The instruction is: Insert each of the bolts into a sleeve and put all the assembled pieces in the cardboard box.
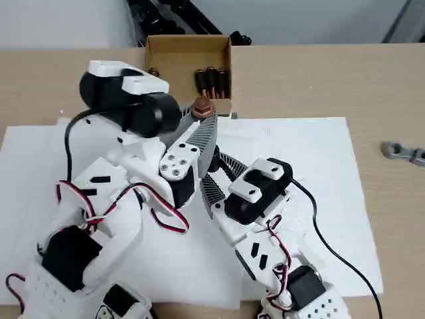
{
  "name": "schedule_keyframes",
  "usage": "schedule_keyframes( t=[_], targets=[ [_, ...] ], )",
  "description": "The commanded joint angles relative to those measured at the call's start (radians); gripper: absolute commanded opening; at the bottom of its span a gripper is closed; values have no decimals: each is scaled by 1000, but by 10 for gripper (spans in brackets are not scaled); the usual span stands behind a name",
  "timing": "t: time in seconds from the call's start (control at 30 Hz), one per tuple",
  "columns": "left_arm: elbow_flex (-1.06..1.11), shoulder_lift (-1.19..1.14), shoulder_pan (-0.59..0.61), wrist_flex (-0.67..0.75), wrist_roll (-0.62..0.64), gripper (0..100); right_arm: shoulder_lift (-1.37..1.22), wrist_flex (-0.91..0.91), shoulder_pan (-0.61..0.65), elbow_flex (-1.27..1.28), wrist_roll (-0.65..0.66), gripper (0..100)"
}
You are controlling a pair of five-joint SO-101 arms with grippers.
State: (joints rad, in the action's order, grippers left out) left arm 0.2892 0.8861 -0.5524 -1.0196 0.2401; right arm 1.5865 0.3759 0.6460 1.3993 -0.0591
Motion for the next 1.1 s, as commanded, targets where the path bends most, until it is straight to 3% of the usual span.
schedule_keyframes(
  t=[0.0,0.23,1.07],
  targets=[
    [-36,-2,-6,5,6,6,4,-28,8,-11,-3,4],
    [24,0,-6,69,6,6,4,-27,8,-12,-3,4],
    [82,0,-5,92,5,6,4,-22,8,-12,-3,4]
  ],
)
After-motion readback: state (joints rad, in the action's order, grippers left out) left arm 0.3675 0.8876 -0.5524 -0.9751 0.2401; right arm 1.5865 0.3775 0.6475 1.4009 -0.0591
